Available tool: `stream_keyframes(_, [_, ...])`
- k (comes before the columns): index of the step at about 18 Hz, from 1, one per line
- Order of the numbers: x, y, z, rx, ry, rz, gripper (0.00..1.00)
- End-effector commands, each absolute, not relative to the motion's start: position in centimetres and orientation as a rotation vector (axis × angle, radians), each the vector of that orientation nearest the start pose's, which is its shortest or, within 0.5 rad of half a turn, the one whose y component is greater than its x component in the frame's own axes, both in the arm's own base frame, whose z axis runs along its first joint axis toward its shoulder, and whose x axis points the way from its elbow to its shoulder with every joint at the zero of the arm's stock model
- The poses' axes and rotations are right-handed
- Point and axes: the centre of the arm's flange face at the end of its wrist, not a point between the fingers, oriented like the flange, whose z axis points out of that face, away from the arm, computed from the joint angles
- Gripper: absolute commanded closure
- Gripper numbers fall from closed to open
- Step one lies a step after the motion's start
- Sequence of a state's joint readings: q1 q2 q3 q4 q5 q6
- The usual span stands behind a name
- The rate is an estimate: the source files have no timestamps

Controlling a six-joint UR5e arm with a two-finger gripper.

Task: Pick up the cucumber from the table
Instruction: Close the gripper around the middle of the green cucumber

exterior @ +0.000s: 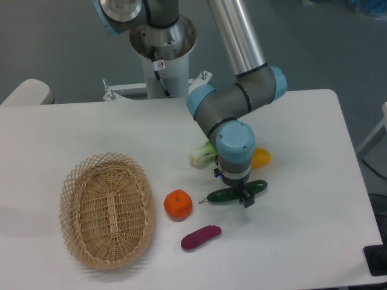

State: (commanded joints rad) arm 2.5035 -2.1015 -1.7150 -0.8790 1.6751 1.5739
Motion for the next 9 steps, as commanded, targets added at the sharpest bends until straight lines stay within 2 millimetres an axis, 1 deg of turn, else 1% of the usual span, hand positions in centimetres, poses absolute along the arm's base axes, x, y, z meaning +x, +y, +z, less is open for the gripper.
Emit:
stream_keyframes(1, [-42.73,47.0,18.52,-3.068,1.022,0.081,0.04])
stream_keyframes(2, [-42.77,47.03,18.67,-3.067,1.022,0.085,0.21])
stream_keyframes(3, [-42.82,47.06,18.64,-3.067,1.022,0.085,0.33])
stream_keyframes(5, [-42.9,47.12,18.77,-3.066,1.024,0.09,0.5])
stream_keyframes(8, [-43.23,47.25,19.05,-3.063,1.025,0.101,0.65])
stream_keyframes(9, [-43.26,47.27,19.09,-3.062,1.025,0.101,0.67])
